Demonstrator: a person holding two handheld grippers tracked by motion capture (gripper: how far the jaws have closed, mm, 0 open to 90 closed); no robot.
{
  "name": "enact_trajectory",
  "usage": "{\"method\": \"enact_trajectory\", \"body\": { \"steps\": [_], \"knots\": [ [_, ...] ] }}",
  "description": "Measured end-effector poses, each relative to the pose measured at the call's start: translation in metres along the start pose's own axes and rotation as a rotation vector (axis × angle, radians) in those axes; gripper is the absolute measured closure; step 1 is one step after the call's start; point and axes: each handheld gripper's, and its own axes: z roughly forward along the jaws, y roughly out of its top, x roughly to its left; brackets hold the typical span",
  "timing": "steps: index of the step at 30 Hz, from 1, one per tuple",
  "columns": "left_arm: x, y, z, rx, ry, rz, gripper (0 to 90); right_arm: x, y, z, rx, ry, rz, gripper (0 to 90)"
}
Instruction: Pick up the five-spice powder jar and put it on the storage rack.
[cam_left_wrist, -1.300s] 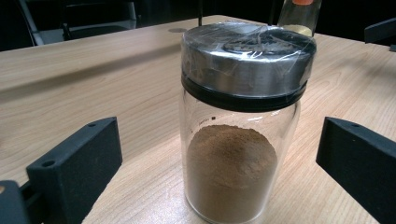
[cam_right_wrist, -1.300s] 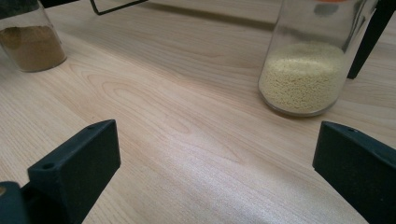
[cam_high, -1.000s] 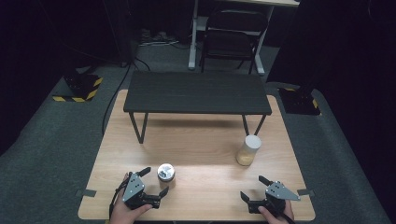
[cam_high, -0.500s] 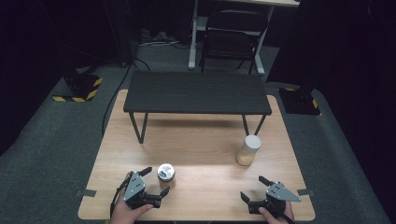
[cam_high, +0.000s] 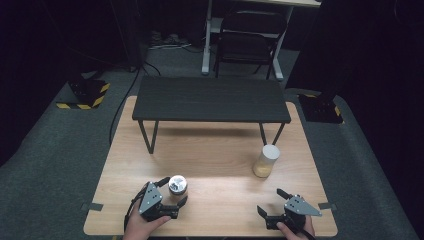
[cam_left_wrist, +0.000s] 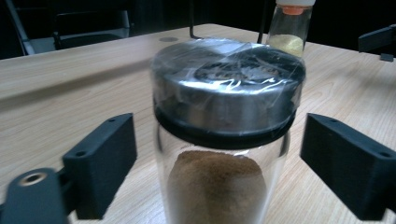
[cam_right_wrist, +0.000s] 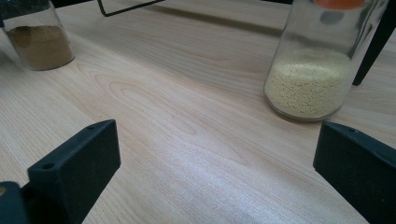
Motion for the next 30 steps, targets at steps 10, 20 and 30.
{"method": "enact_trajectory", "body": {
  "steps": [10, 20, 30],
  "knots": [
    [-0.0006, 0.0018, 0.0038, 0.005, 0.004, -0.002, 29.7, -0.0002, -0.0005, -0.0003, -0.003, 0.000, 0.002, 0.1],
    [-0.0014, 0.0036, 0.0037, 0.011, 0.008, -0.013, 30.8, -0.0005, -0.0008, -0.0004, -0.004, 0.001, 0.003, 0.1],
    [-0.0031, 0.0067, 0.0015, -0.002, 0.009, -0.019, 31.0, -0.0008, -0.0014, -0.0006, -0.008, 0.003, 0.004, 0.1]
  ]
}}
